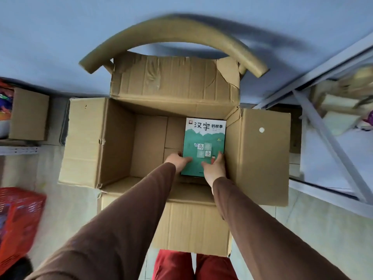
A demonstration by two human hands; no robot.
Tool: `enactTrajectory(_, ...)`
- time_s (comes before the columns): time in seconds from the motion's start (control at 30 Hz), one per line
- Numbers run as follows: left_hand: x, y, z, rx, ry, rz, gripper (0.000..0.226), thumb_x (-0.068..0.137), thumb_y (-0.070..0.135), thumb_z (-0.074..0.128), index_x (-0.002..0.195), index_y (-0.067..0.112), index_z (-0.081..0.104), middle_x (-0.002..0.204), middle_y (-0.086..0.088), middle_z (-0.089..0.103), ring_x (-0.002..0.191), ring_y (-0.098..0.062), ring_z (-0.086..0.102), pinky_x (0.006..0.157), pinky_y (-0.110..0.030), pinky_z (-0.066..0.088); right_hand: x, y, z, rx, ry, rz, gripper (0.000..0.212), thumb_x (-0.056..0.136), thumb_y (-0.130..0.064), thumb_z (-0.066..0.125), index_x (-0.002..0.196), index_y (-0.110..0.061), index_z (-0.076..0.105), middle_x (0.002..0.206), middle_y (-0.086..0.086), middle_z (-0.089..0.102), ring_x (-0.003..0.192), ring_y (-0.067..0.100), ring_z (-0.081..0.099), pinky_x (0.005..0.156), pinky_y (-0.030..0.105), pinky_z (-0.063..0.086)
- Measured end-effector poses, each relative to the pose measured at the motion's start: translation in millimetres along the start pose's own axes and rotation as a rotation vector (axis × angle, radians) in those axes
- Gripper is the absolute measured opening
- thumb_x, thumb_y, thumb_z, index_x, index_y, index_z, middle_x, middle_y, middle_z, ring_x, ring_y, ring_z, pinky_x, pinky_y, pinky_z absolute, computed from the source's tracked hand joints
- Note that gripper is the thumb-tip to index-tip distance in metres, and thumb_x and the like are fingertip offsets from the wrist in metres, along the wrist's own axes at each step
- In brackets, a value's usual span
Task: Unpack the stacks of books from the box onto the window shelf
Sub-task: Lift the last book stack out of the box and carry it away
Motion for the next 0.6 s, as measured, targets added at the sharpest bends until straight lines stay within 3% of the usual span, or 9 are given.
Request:
enactTrajectory(0.13,10,-4,11,-0.108,0.042,-0.053,0.062,0.086,0.04,0.074,0.131,0.005,0.051,0.113,-0.008,0.063,0.093,-0.023,0.061,0.081,-0.031,0.048,6,10,5,-0.171,0.015,-0.018,0.085,0.09,-0.015,0.066,0.158,-0.012,0.014,0.16,0.011,0.03,0.147,0.029,0.028,0.12,0.042,0.023)
enactTrajectory(0.23,10,-2,13,-0.2,0.009,-0.09,0.058,0.081,0.045,0.079,0.122,0.009,0.06,0.097,-0.001,0.064,0.077,-0.015,0.063,0.063,-0.022,0.049,10,12,5,-0.238,0.002,-0.026,0.086,0.091,-0.02,0.064,0.159,-0.013,0.012,0.164,0.009,0.023,0.149,0.031,0.021,0.122,0.041,0.019)
enactTrajectory(0.33,7,-4,14,-0.372,-0.038,-0.087,0.052,0.078,0.037,0.084,0.116,0.009,0.062,0.09,0.002,0.07,0.075,-0.013,0.07,0.047,-0.016,0.052,11,9,5,-0.273,-0.003,-0.05,0.083,0.093,-0.023,0.062,0.159,-0.014,0.011,0.167,0.007,0.012,0.151,0.029,0.017,0.123,0.04,0.016)
enactTrajectory(0.5,-5,0,9,-0.538,-0.09,0.048,0.047,0.087,0.017,0.077,0.128,0.006,0.057,0.109,-0.007,0.073,0.084,-0.017,0.073,0.06,-0.022,0.06,7,9,5,-0.263,0.029,-0.104,0.075,0.096,-0.021,0.058,0.157,-0.009,0.017,0.166,0.009,0.015,0.148,0.023,0.028,0.122,0.035,0.016)
enactTrajectory(0.6,-16,5,-7,-0.583,-0.084,0.087,0.039,0.09,0.011,0.073,0.123,0.01,0.052,0.108,-0.006,0.071,0.083,-0.018,0.074,0.062,-0.026,0.061,3,6,2,-0.077,0.07,-0.087,0.07,0.097,-0.022,0.058,0.156,-0.012,0.023,0.157,0.008,0.038,0.13,0.019,0.053,0.107,0.024,0.035)
Point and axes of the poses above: each hand's wrist, its own x-axis towards the middle knuckle, its own z-axis out of the palm, y = z × x, the point moved 4 cm from there along x, towards the middle knuckle
